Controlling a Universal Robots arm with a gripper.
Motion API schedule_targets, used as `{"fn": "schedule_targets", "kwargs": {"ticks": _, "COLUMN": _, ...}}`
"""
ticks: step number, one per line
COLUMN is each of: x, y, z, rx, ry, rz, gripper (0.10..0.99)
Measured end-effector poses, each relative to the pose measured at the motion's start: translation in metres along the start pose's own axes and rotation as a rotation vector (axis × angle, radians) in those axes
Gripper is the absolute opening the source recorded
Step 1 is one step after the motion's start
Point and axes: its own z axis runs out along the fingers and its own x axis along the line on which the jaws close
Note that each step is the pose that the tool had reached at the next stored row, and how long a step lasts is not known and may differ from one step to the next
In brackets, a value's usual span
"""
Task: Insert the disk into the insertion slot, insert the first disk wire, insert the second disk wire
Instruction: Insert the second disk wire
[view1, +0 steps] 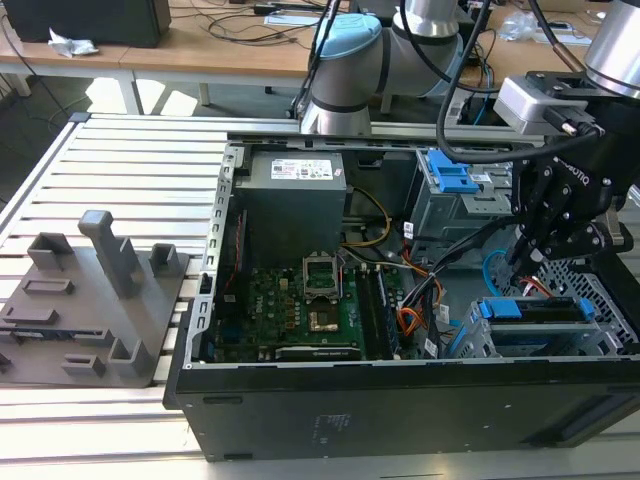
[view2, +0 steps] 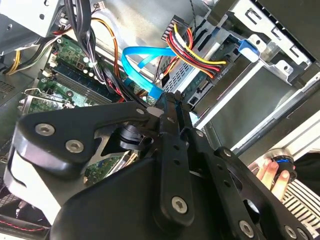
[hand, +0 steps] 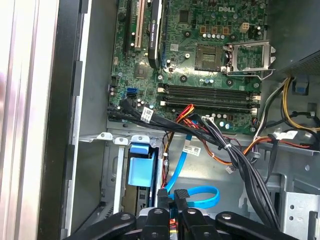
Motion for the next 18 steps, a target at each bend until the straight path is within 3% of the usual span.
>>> {"fn": "schedule_targets", "kwargs": {"ticks": 3, "x": 0.0014, "y": 0.0001, "z": 0.0001, "rx": 0.000, "ry": 0.0012, "rz": 0.000, "gripper": 0.161}}
{"fn": "schedule_targets", "kwargs": {"ticks": 10, "x": 0.0229, "y": 0.0017, "z": 0.0041, "rx": -0.001, "ry": 0.0070, "rz": 0.006, "gripper": 0.161}}
{"fn": "schedule_targets", "kwargs": {"ticks": 13, "x": 0.0236, "y": 0.0015, "z": 0.0084, "rx": -0.003, "ry": 0.0051, "rz": 0.043, "gripper": 0.161}}
{"fn": "schedule_targets", "kwargs": {"ticks": 18, "x": 0.0240, "y": -0.0073, "z": 0.0137, "rx": -0.005, "ry": 0.0047, "rz": 0.051, "gripper": 0.161}}
